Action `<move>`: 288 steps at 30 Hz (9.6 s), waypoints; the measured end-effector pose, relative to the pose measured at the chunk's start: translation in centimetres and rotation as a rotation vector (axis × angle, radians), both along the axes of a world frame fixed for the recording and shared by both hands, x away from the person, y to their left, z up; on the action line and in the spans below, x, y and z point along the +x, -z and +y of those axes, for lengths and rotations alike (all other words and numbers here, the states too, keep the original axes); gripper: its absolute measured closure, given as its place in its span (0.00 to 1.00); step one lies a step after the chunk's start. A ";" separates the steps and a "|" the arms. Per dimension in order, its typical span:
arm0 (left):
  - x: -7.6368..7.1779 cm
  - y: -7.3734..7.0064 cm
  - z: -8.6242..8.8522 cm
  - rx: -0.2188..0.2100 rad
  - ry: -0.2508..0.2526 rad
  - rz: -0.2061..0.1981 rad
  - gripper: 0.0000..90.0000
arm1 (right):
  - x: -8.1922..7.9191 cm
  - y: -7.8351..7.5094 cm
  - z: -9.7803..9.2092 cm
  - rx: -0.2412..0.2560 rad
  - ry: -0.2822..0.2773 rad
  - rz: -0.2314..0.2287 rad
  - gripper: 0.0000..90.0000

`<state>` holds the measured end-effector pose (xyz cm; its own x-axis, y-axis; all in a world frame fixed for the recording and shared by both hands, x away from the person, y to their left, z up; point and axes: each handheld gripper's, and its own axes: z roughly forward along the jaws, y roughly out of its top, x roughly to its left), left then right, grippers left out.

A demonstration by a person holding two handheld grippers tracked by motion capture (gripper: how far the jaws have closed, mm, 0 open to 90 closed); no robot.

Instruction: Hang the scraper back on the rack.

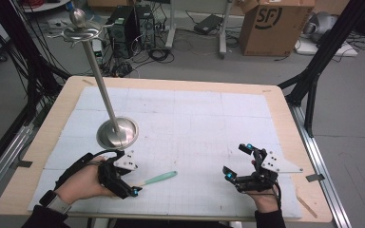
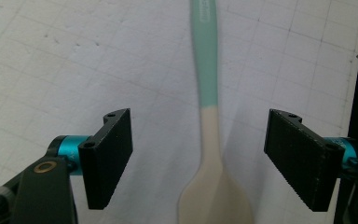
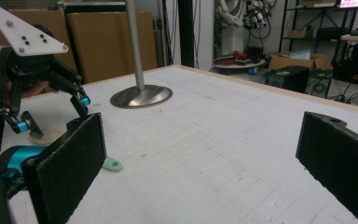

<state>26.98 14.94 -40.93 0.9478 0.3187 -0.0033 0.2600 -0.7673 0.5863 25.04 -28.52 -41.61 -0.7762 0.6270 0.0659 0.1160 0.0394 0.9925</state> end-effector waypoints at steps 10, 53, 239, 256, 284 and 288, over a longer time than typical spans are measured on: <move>0.7 0.6 -1.6 0.128 0.022 0.090 0.43 | 0.1 -0.1 0.3 0.001 -0.012 0.000 0.00; 0.3 -1.3 -2.7 0.252 -0.005 0.068 0.89 | -0.1 0.0 0.0 0.002 -0.008 0.004 0.00; -0.9 -5.8 9.1 -0.730 -0.337 -0.404 0.02 | -0.4 0.1 -0.4 -0.003 0.005 -0.001 0.00; -1.4 -0.5 7.9 -0.711 -0.381 -0.422 0.02 | -0.3 0.0 -0.1 -0.009 -0.004 -0.002 0.00; -2.9 1.9 8.7 -0.749 -0.418 -0.405 0.02 | -0.4 0.5 0.2 -0.019 -0.012 0.015 0.00; -2.7 1.9 8.9 -0.750 -0.437 -0.406 0.02 | -0.5 0.7 0.1 -0.022 -0.008 0.019 0.00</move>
